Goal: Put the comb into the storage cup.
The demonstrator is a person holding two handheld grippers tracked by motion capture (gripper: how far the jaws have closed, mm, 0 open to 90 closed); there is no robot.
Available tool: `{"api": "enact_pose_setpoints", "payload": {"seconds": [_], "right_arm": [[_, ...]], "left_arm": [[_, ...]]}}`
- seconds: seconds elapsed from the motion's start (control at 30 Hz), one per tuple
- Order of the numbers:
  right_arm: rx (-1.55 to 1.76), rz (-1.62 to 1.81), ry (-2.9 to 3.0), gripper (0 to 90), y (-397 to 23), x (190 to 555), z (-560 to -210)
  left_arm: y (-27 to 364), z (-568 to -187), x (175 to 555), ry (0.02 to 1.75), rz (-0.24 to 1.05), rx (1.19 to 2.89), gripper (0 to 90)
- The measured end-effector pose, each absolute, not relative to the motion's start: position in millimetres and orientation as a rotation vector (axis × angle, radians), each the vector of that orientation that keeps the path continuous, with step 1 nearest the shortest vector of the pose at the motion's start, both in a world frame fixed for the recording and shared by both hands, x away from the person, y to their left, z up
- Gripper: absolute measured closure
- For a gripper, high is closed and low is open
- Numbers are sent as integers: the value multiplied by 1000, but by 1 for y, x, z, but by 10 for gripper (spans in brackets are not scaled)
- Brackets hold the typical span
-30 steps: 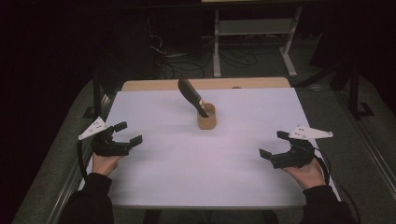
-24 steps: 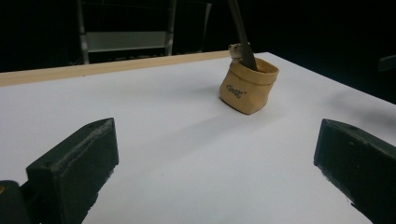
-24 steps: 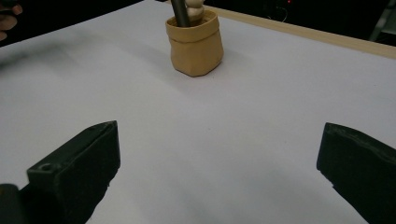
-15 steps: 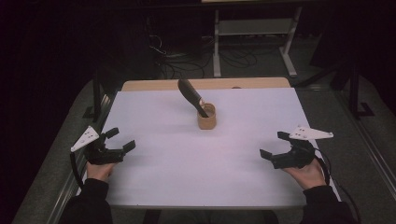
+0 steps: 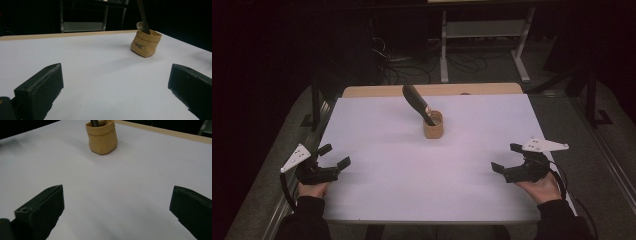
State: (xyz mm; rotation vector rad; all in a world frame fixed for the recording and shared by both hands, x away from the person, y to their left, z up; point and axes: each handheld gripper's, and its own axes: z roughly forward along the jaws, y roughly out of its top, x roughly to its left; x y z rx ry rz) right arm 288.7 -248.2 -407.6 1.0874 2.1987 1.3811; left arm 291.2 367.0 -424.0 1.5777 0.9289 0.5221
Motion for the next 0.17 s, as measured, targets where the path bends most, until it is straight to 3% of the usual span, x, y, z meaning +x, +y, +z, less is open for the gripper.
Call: {"api": "enact_pose_setpoints", "payload": {"seconds": [0.17], "right_arm": [[1093, 1360, 2212, 0, -248, 290, -412]], "left_arm": [[365, -424, 293, 918, 512, 1591, 0]]}}
